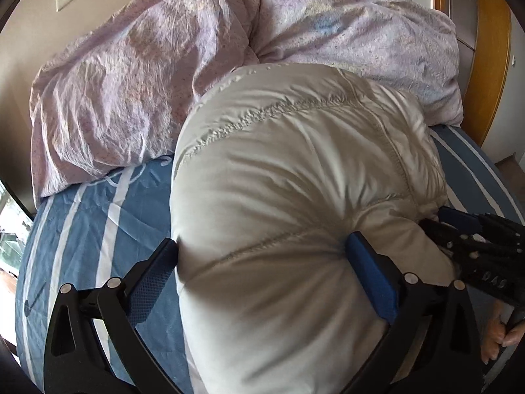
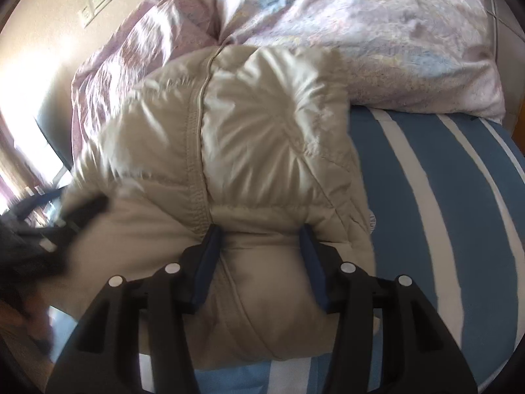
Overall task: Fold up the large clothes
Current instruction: 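Press the jacket end into the roll with the right gripper while the left gripper holds the bundle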
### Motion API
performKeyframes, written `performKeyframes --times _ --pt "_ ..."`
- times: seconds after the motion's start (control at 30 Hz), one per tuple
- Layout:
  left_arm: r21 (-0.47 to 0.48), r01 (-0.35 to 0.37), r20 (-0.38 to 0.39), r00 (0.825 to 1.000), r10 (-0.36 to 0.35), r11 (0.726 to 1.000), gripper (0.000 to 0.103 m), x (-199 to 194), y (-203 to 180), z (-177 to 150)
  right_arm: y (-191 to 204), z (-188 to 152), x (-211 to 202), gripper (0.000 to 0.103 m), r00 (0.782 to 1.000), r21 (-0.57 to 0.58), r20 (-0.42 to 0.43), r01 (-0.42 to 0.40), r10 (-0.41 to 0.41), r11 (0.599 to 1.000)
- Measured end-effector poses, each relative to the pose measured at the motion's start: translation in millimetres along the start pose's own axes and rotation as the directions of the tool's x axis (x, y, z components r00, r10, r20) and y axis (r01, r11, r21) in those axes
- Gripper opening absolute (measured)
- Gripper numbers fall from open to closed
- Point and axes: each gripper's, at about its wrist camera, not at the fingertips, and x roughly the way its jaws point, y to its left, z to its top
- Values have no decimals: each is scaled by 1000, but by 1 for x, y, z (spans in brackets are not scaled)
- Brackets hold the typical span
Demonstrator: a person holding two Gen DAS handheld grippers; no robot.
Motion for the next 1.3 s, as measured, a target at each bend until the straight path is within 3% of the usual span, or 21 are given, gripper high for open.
performKeyframes --times 0.1,0.3,0.4,0.73,0.83,1.03,1.3 --pt "4 -2 1 1000 2 1000 102 0 -1 0 -6 26 -19 47 994 53 105 -36 30 998" --pt "2 -8 4 1000 8 1000 102 1 -2 1 -14 53 25 47 999 124 46 3 -9 992" --pt "7 -6 16 1000 6 1000 102 1 -3 1 -25 49 51 47 1000 141 -1 27 -28 990" --pt "18 -36 39 999 35 999 102 6 -11 5 -31 45 76 49 999 116 -29 45 -42 992" --pt "20 -45 32 999 44 999 102 6 -11 5 -28 47 64 49 997 133 -54 58 -51 989" --pt "11 -35 26 999 34 999 102 7 -8 3 -8 26 15 51 997 54 -32 72 -70 996" --pt "13 -45 35 998 45 999 102 7 -10 3 -11 7 43 60 990 34 -102 102 -98 994"
